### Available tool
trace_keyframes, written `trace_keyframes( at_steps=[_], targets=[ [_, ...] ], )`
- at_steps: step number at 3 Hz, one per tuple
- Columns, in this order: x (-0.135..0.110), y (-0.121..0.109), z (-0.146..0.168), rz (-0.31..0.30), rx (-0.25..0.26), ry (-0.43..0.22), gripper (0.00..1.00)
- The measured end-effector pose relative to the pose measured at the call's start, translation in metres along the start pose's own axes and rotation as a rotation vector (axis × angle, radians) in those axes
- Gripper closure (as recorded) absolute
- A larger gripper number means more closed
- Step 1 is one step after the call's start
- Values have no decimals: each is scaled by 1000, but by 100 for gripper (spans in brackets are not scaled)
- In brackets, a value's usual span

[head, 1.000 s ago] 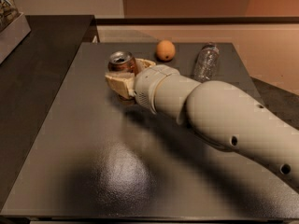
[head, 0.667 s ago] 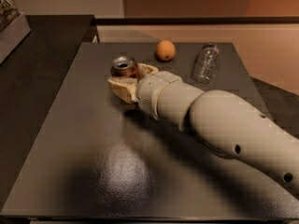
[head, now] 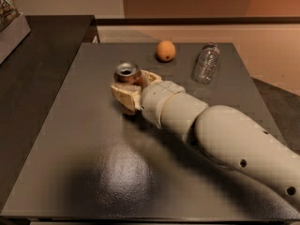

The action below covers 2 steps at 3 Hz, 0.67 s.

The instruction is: Place orange can upright

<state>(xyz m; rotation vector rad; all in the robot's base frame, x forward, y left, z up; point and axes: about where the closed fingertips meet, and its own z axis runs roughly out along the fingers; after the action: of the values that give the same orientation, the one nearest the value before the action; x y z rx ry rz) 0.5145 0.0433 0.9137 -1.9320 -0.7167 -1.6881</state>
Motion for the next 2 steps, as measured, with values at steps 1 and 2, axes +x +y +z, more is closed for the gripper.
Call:
trace_keyframes(
  at_steps=[1,2],
  targets=[
    [-3,0,-3,16,12,33,83],
    [-6,-1,-4,26,24,52,59]
  ],
)
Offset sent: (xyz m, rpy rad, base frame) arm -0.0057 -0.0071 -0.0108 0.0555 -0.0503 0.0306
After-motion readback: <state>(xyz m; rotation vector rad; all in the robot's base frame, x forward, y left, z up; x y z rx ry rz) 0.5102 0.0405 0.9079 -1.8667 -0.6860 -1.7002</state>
